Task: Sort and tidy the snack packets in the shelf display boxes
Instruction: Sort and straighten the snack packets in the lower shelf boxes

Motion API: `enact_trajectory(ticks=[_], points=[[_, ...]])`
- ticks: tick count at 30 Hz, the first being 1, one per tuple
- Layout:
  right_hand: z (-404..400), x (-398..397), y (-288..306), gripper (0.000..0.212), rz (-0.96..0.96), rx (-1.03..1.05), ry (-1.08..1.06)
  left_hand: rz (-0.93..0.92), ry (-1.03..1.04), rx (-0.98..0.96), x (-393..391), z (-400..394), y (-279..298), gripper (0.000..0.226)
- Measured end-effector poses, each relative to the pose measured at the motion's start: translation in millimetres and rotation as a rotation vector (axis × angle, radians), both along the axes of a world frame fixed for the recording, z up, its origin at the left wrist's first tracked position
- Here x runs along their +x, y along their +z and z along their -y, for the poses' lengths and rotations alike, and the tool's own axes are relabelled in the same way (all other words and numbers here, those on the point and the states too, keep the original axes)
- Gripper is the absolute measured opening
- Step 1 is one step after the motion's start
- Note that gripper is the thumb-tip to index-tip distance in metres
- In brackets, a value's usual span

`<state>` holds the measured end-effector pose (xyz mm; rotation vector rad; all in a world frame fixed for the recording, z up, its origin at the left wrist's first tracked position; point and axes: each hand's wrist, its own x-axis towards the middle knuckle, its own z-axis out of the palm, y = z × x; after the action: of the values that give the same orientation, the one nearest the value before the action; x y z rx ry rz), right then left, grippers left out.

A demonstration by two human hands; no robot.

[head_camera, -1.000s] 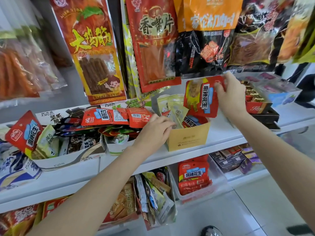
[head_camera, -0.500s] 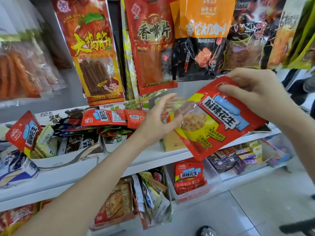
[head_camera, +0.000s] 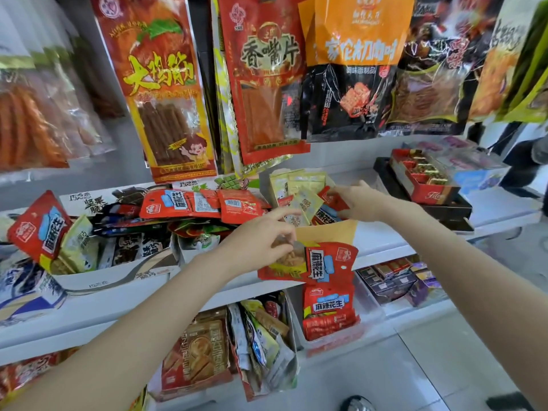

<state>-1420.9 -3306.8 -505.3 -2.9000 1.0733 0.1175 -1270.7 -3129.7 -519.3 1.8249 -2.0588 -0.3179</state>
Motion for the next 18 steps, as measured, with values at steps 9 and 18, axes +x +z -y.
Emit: enact_trajectory(ticks=[9,18], points=[[42,29,-21,0.078,-0.275,-0.198,0.026,-0.083,0.153,-0.029,1,18,-13,0.01],[29,18,4,0.028,0.545,-0.083,-0.192,-0.167,0.18,-0.082,0,20,-23,0.011]])
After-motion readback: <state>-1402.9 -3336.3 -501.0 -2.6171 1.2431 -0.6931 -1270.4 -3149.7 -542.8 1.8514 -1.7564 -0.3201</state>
